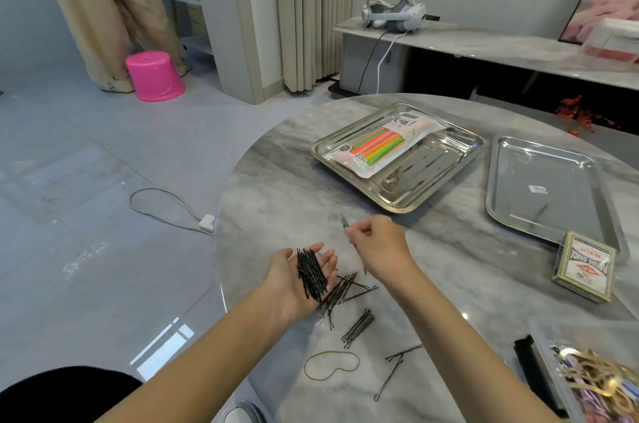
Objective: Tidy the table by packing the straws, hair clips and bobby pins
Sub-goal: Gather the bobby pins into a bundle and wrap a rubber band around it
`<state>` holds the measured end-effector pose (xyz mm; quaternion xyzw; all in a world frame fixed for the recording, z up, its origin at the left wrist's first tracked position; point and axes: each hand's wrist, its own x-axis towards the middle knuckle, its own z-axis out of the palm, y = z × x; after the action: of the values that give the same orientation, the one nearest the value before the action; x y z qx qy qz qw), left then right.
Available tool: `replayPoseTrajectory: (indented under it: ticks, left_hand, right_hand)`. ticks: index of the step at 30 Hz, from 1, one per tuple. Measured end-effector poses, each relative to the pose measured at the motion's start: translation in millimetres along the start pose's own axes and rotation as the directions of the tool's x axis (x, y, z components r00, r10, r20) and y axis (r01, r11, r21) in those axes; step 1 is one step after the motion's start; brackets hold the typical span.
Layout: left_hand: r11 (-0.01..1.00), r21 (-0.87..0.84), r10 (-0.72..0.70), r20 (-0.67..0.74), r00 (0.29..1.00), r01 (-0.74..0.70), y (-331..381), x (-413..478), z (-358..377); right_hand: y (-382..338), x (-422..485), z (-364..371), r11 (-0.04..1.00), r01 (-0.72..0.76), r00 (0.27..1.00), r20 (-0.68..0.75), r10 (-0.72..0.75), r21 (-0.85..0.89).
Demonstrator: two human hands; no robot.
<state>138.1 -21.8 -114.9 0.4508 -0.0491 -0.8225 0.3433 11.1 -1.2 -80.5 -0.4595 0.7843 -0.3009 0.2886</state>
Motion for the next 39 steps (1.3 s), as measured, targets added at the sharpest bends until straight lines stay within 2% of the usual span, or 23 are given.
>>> replayPoseTrajectory:
  ticks: [1,3,7,9,11,13,15,16,17,18,20,22,26,33,39]
  left_hand:
    - [1.000,-0.005,-0.010,0.011,1.000,0.010,-2.0,1.1,1.8]
    - [1.000,-0.016,-0.023,0.035,0.999,0.023,-4.1,1.7,5.9]
    - [0.999,0.021,-0.039,0.034,0.999,0.039,-5.9,-4.8,15.8]
    - [0.999,-0.004,-0.054,0.054,0.997,0.054,-5.6,-9.1,18.5]
    - [0.998,-0.039,-0.051,0.063,0.997,0.054,-5.5,-8.2,17.3]
    - [0.997,-0.059,-0.047,0.044,0.998,0.050,-4.8,-5.7,14.0]
    - [0.996,-0.084,-0.036,0.019,0.999,0.038,-3.8,-3.5,11.4]
    - [0.996,-0.092,-0.023,0.004,1.000,0.023,-2.8,-3.2,10.9]
    - [0.996,-0.093,-0.008,-0.009,1.000,0.007,-1.8,-4.1,10.8]
    - [0.996,-0.093,0.009,-0.022,1.000,-0.011,-0.4,-4.0,10.1]
    - [0.994,-0.107,0.034,-0.038,0.999,-0.038,2.8,-4.2,9.5]
    - [0.991,-0.125,0.044,-0.055,0.998,-0.050,6.3,-3.4,8.7]
    - [0.984,-0.159,0.069,-0.067,0.995,-0.079,12.6,-4.1,7.8]
    - [0.972,-0.203,0.104,-0.100,0.990,-0.122,20.5,-3.7,4.7]
    - [0.972,-0.208,0.095,-0.091,0.991,-0.112,17.3,-5.9,6.7]
  right_hand:
    - [-4.3,-7.7,-0.2,0.998,0.008,0.999,0.035,-0.010,0.061]
    - [-9.5,-20.2,5.1,0.997,0.059,0.995,0.082,-0.062,0.045]
    - [-3.1,-28.0,16.4,0.987,0.126,0.992,0.017,-0.125,-0.103]
    - [0.1,-30.0,15.7,0.981,0.160,0.987,0.002,-0.161,-0.113]
    - [0.8,-31.3,12.7,0.980,0.194,0.981,0.010,-0.193,-0.052]
    - [1.8,-31.1,8.4,0.974,0.200,0.979,0.004,-0.202,0.105]
    - [8.0,-29.3,2.1,0.956,0.196,0.980,-0.084,-0.182,0.219]
    - [12.6,-27.5,-1.3,0.958,0.202,0.977,-0.115,-0.181,0.205]
    - [18.6,-25.1,-4.3,0.971,0.207,0.976,-0.100,-0.196,0.118]
    - [22.8,-24.1,-6.2,0.978,0.206,0.978,-0.029,-0.207,-0.033]
    - [31.1,-24.2,-4.7,0.924,0.223,0.966,0.197,-0.167,-0.311]
    - [33.3,-27.6,1.4,0.874,0.268,0.937,0.321,-0.138,-0.406]
    - [34.6,-28.9,13.7,0.832,0.361,0.913,0.340,-0.224,-0.422]
    - [39.6,-26.3,14.7,0.922,0.273,0.938,0.289,-0.191,-0.275]
    - [41.7,-27.0,18.1,0.927,0.276,0.939,0.275,-0.204,-0.255]
